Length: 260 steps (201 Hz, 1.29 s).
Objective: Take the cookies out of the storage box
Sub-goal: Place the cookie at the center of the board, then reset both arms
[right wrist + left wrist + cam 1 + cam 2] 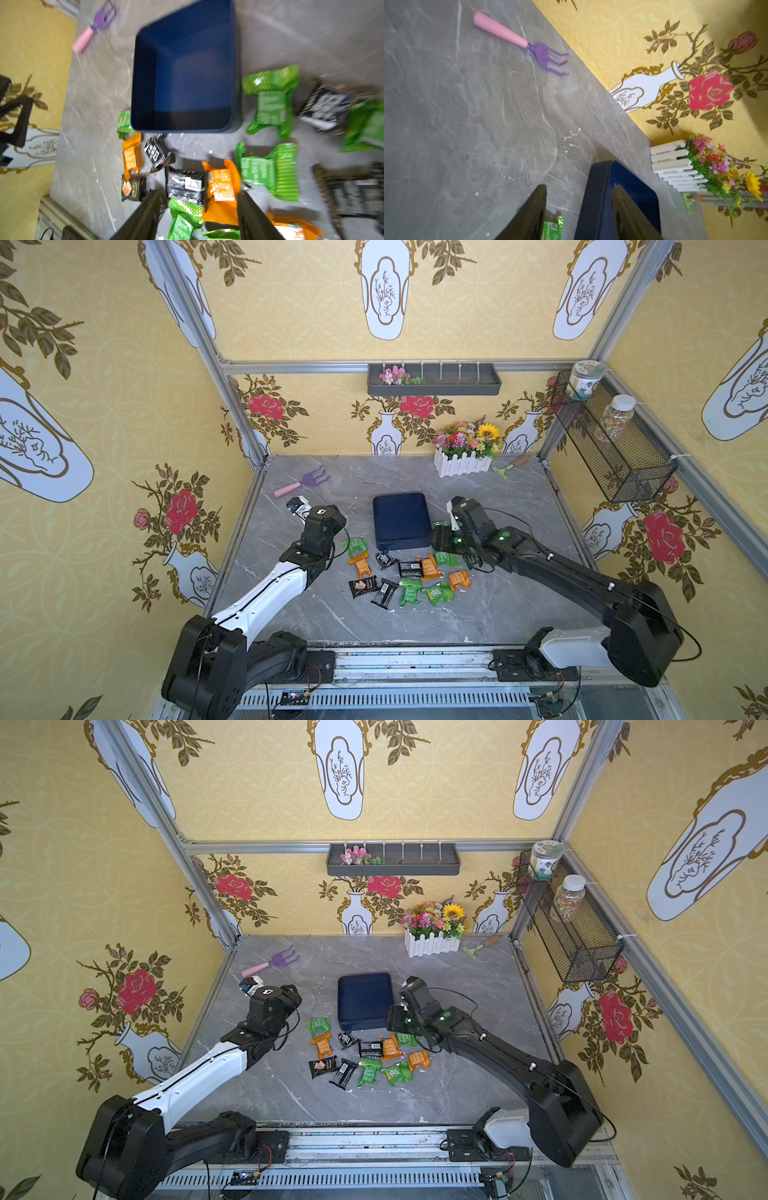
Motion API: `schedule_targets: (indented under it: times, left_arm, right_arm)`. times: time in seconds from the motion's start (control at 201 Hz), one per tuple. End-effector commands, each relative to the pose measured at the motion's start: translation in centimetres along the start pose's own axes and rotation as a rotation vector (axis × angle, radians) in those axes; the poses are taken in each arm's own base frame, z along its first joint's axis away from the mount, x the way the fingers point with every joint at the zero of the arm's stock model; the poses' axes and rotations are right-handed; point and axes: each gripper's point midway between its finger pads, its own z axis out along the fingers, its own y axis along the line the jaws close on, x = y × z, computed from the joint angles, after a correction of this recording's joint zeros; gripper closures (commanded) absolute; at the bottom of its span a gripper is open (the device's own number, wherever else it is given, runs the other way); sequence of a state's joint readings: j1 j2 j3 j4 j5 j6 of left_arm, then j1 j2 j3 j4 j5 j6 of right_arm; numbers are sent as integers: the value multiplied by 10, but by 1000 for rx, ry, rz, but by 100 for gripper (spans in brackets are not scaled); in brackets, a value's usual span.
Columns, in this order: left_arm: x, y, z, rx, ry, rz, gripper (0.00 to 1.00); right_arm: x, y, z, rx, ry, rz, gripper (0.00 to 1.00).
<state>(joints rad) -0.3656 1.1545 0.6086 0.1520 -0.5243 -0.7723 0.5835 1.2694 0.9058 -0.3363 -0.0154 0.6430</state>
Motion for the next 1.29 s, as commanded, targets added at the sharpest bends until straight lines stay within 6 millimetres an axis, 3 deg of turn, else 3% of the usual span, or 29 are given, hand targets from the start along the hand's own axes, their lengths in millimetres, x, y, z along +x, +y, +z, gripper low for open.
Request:
schedule_targets:
  times: [0.0, 0.1, 0.129, 0.174, 0.269, 0.348, 0.413, 0.483, 0.563, 0.841, 0.931, 1.095, 1.16, 1.289]
  left_arm:
    - [-42, -6, -11, 22, -224, 82, 35]
    - [-65, -9, -21, 33, -364, 180, 29]
    - [-69, -8, -23, 20, -391, 206, 23]
    - [-75, -2, -24, -11, -423, 206, 14]
    - [-77, -1, -22, 2, -466, 325, 8]
    - [-77, 4, -20, 17, -499, 425, 7]
    - [-76, 15, -14, 3, -492, 437, 7]
    - [-75, 29, -4, -6, -464, 423, 6]
    - [-70, 35, 5, 2, -421, 445, 6]
    - [-61, 63, 15, -72, -381, 459, 6]
    - [-59, 63, 13, -56, -379, 448, 5]
    - [-59, 62, 12, -48, -379, 450, 6]
    - [-59, 62, 10, -46, -383, 452, 6]
    - [-59, 62, 6, -35, -382, 456, 5]
  right_arm:
    - [-48, -51, -33, 173, -235, -27, 25]
    - [-85, -102, -63, 314, -423, 2, 17]
    - [-94, -117, -69, 355, -465, 14, 15]
    - [-101, -139, -74, 417, -500, 16, 14]
    - [-113, -176, -83, 508, -558, 25, 14]
    - [-118, -199, -80, 486, -642, 32, 10]
    - [-110, -218, -58, 434, -672, -21, 8]
    - [-104, -226, -38, 420, -628, -109, 9]
    - [-98, -239, -29, 437, -594, -98, 9]
    - [-102, -229, -18, 351, -546, -144, 11]
    - [-86, -231, -19, 383, -455, -166, 12]
    - [-49, -252, -21, 442, -498, -124, 10]
    - [-45, -254, -25, 437, -599, -119, 8]
    - [-36, -242, -12, 407, -592, -193, 7]
